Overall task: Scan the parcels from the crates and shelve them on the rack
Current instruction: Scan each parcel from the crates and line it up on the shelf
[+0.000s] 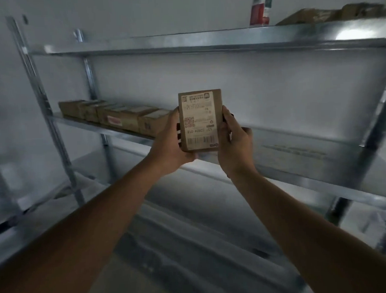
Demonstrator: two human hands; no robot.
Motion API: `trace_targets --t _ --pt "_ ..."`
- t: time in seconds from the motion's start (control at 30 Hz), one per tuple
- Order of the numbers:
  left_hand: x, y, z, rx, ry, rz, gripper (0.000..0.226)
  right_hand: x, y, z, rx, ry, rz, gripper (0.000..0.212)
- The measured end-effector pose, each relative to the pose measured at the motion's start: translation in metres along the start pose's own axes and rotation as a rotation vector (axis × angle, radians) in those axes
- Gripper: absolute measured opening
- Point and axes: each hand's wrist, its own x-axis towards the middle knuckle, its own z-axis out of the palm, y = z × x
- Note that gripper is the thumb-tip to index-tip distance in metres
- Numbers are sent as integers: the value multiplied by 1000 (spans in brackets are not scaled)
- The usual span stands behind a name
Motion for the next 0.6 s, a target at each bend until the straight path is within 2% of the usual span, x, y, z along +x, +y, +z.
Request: trace_targets --t 0.2,0.33,0.43,0.6 --pt "60 -70 -37 82 3 -13 107 54 10 76 -7 -42 42 46" --pt "103 -126 -58 87 3 33 103 90 24 137 -78 -7 61 47" --pt "136 -165 -73 81 -15 55 108 115 36 181 -69 46 83 47" --pt "192 -215 -100 171 -134 172 110 144 34 232 -135 108 166 45"
